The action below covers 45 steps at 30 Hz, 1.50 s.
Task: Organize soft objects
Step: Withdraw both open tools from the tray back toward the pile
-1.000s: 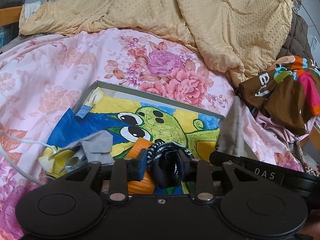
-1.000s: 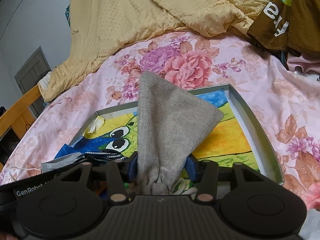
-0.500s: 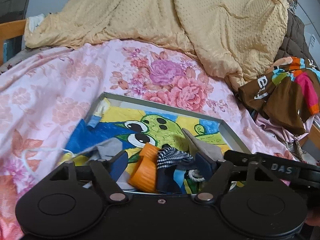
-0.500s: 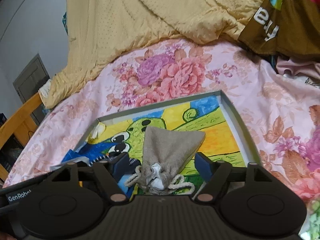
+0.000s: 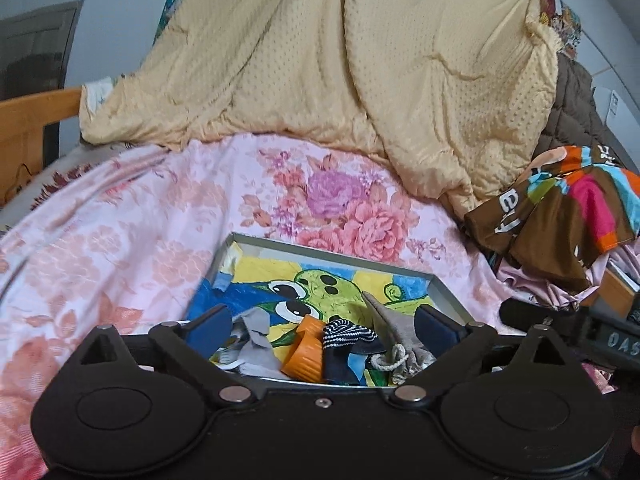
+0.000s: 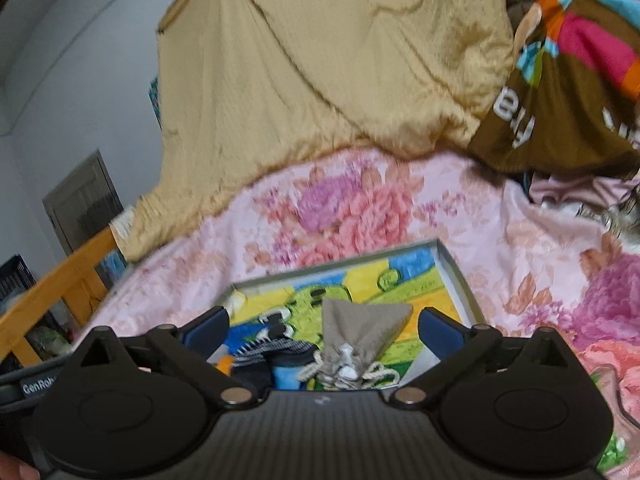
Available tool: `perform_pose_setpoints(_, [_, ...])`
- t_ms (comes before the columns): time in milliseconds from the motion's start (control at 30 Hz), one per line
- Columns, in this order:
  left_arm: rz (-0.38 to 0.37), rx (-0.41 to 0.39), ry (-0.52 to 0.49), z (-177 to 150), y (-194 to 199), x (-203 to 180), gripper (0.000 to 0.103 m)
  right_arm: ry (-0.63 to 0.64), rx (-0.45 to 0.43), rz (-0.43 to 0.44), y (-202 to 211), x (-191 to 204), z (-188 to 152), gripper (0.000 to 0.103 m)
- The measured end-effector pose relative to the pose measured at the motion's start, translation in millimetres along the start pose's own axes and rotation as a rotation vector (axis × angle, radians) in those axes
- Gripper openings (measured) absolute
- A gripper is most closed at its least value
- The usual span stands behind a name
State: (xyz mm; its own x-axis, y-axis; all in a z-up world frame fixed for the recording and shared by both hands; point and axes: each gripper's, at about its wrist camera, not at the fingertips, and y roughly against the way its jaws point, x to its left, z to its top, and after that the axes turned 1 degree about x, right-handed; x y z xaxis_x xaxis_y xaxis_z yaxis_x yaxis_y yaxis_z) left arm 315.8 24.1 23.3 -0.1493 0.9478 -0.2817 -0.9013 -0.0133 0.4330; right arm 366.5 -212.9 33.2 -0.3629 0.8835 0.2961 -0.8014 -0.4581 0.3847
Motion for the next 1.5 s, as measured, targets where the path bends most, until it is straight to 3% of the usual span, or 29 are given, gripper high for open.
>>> perform_pose_setpoints(267, [0.002,-0.061,-0.007,-5,50,2,0.102,0.076,-0.124,-0.022,51,28,-14,0.103])
perform_pose_setpoints(700, [0.001,-0.139,-0.063,-33,126,-1,0.102,0.144,-0.180,-0.048,119,64,-60,0.103])
perform_pose_setpoints(1100, [0.008,-0.135,-0.049,-56,168,16,0.102,0.100,-0.177,-0.073,156,68,-90,0.103])
perform_pose_setpoints(1500, [0.029,-0.095,-0.063,-86,189,40,0.102,0.098,-0.117,-0.073,169,76,-116,0.103])
